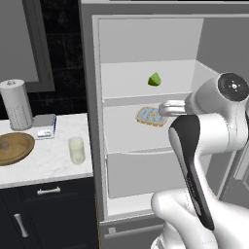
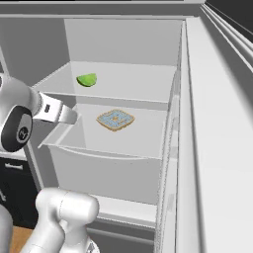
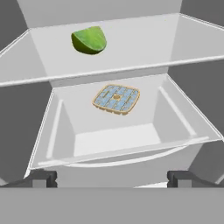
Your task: Grab a lemon wedge from the fridge and one ice cube from the ice bowl, and put them in the glass of lemonade.
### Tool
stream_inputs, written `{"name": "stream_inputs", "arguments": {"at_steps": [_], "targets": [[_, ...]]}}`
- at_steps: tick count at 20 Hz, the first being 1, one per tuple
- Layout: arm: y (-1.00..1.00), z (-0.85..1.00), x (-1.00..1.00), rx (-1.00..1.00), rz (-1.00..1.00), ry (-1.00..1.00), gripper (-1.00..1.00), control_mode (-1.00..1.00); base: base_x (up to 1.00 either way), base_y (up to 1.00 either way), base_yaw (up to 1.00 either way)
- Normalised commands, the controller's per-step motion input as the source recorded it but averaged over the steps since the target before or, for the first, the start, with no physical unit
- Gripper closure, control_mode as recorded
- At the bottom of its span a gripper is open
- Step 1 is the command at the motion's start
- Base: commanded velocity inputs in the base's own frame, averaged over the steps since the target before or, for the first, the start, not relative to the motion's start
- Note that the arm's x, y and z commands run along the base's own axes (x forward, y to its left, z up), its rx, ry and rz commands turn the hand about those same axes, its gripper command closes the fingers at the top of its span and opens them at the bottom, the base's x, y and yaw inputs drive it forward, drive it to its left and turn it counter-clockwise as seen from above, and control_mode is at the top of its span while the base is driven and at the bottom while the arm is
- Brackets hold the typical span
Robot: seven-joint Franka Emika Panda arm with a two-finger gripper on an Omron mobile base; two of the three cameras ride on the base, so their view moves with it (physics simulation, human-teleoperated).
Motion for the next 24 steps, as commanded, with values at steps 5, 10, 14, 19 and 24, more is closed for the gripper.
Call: {"name": "stream_inputs", "arguments": {"at_steps": [5, 10, 14, 19, 24], "targets": [[0.11, 0.35, 0.00, -0.08, 0.03, -0.06, -1.00, -1.00, 0.00, 0.00, 0.00], [0.00, 0.00, 0.19, 0.00, 0.00, 0.00, -1.00, -1.00, 0.00, 0.00, 0.00], [0.02, 0.00, 0.42, 0.00, 0.00, 0.00, -1.00, -1.00, 0.00, 0.00, 0.00], [0.04, 0.00, 0.44, 0.00, 0.00, 0.00, -1.00, -1.00, 0.00, 0.00, 0.00], [0.00, 0.04, 0.40, 0.00, -0.01, 0.00, -1.00, -1.00, 0.00, 0.00, 0.00]]}}
